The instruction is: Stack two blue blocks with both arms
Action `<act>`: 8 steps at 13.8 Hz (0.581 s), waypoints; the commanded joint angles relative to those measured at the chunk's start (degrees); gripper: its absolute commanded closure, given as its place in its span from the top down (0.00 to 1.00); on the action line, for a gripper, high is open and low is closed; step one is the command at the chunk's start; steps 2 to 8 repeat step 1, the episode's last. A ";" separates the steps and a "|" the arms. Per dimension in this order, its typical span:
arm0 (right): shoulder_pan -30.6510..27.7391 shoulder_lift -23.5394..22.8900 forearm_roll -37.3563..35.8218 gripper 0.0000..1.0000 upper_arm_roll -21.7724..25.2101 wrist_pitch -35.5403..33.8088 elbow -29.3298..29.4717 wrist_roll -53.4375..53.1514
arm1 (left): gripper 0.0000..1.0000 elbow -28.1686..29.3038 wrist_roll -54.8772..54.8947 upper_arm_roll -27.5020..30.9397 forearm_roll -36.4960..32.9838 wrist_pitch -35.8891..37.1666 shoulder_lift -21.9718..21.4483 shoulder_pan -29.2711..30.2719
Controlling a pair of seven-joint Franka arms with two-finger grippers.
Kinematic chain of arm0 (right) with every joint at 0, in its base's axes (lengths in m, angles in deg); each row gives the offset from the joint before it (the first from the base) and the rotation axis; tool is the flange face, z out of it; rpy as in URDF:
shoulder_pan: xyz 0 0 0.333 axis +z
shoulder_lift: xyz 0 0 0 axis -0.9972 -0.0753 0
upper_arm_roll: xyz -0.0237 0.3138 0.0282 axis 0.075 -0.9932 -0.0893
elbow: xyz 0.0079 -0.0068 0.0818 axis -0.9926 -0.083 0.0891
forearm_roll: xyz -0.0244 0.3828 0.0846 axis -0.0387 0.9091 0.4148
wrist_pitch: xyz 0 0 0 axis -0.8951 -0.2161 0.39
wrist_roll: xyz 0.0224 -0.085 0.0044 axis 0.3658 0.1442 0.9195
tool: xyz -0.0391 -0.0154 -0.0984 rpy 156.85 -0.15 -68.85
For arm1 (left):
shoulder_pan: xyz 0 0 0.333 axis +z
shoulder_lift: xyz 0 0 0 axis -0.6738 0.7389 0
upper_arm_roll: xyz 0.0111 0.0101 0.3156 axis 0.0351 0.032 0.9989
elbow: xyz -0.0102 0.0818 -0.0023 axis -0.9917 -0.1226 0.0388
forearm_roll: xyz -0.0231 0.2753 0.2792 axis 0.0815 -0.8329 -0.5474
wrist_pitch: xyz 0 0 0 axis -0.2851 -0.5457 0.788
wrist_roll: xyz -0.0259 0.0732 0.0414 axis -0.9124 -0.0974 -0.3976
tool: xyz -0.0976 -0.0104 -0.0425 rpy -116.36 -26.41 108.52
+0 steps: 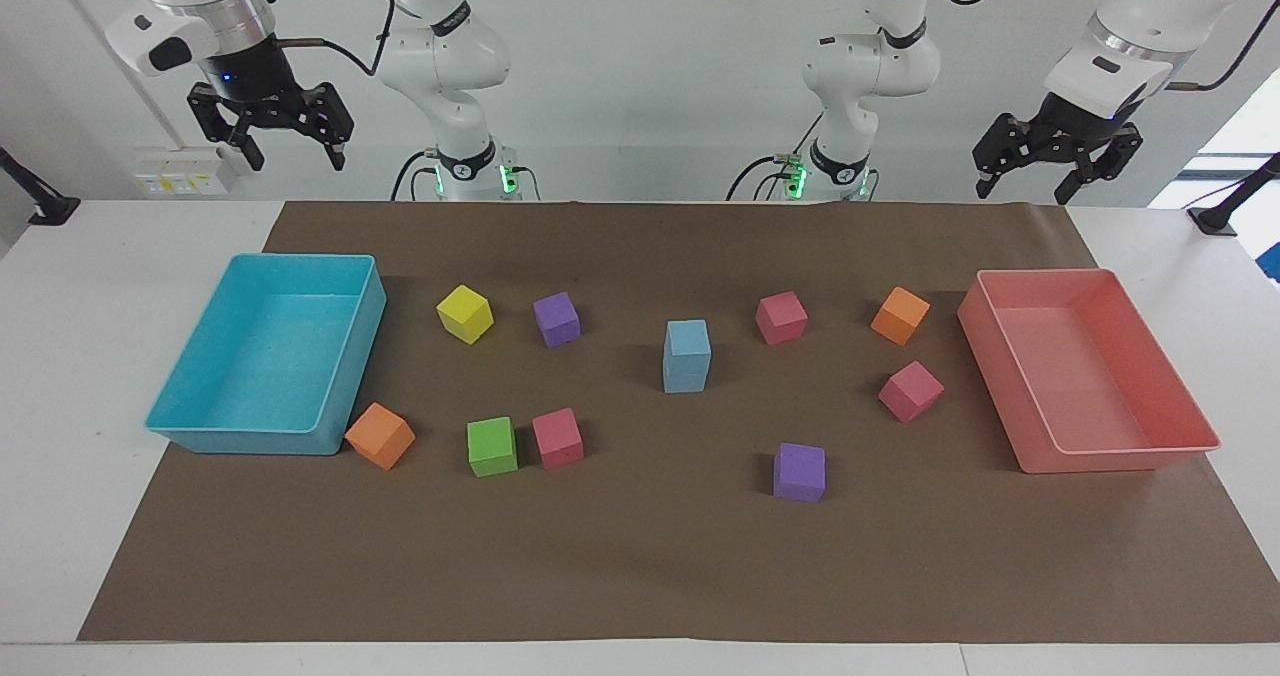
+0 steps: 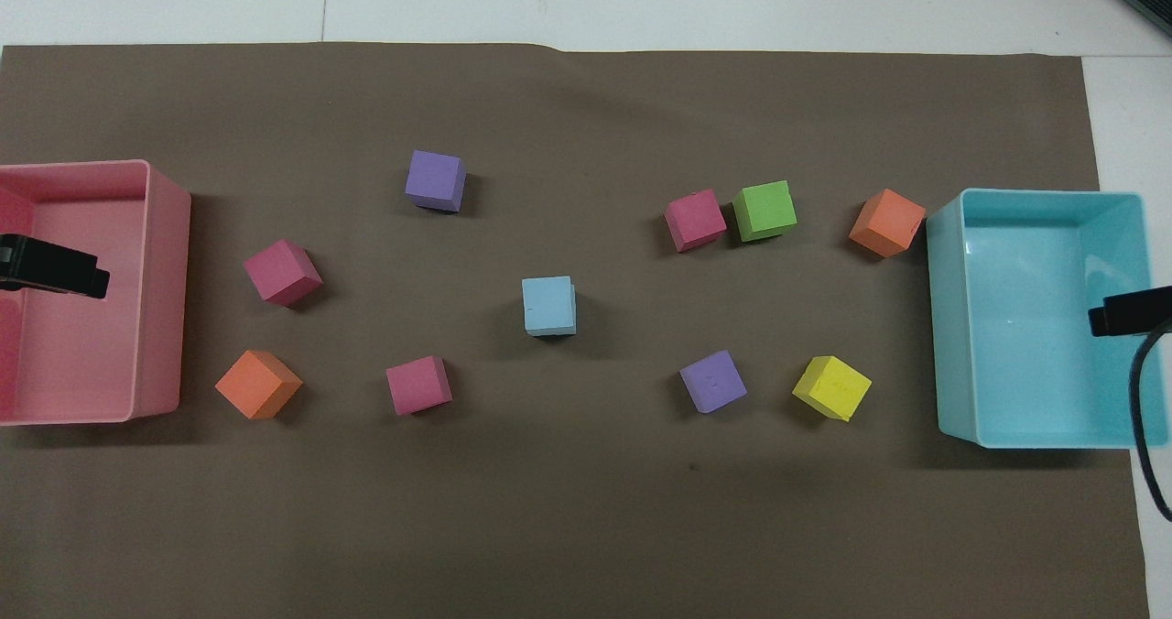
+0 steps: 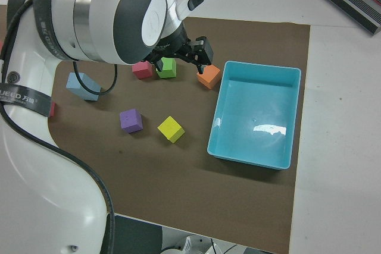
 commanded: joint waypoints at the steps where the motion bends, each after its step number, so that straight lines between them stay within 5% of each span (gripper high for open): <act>1: 0.11 -0.20 0.42 1.00 0.39 0.66 0.07 0.72 | 1.00 -0.17 0.53 -0.62 -0.36 -0.53 -0.23 1.01; 8: 0.11 -0.20 0.42 1.00 0.39 0.66 0.07 0.72 | 1.00 -0.17 0.53 -0.62 -0.36 -0.53 -0.23 1.01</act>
